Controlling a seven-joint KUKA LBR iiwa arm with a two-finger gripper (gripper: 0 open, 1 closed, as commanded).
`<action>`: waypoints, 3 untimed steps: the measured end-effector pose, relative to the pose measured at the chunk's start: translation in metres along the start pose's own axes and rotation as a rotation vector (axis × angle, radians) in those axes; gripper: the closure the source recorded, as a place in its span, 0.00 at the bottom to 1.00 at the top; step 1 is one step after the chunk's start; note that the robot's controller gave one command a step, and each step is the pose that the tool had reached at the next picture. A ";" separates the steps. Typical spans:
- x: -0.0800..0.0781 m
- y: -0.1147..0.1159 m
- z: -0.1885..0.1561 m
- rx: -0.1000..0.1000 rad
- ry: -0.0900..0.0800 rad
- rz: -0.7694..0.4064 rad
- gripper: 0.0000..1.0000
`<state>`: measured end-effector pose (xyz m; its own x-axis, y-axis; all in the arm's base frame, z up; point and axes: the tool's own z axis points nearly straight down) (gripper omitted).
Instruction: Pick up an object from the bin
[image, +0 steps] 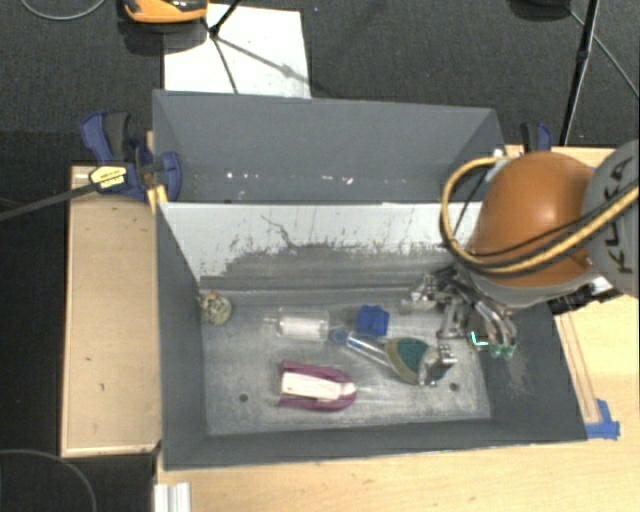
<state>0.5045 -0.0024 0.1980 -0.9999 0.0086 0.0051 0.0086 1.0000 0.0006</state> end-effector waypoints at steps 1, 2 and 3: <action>-0.067 0.005 0.116 -0.001 -0.010 0.132 0.00; -0.062 0.011 0.097 -0.001 -0.011 0.277 0.00; -0.065 0.010 0.091 -0.002 -0.012 0.442 0.00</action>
Offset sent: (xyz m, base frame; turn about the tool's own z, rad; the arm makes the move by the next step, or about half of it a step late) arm 0.0704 0.0045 -0.1280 0.1320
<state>0.5690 0.0068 0.1066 -0.9001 0.4357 -0.0060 0.4357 0.9001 0.0025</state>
